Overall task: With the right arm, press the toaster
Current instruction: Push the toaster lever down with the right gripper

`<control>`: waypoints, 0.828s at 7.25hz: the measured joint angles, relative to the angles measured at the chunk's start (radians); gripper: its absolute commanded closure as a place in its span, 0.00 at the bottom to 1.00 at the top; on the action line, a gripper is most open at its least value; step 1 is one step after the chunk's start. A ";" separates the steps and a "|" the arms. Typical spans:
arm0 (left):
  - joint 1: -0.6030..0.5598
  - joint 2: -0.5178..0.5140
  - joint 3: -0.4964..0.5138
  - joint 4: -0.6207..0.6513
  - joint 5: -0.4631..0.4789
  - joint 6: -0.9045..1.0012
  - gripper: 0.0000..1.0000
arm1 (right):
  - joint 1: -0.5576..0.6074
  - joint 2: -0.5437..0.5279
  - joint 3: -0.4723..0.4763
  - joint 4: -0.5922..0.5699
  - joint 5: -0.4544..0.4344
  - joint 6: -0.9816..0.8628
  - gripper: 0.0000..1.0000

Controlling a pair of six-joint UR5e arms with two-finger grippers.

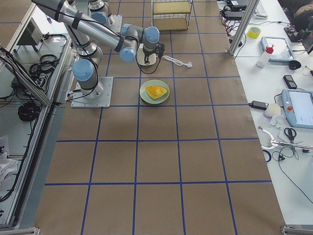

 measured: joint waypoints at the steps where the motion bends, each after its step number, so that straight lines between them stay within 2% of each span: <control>1: 0.000 0.000 0.000 0.000 0.000 0.000 0.00 | 0.000 0.003 0.000 0.000 -0.001 0.002 1.00; 6: 0.000 0.000 0.000 0.000 0.000 0.000 0.00 | 0.000 0.035 -0.003 -0.001 -0.022 0.022 1.00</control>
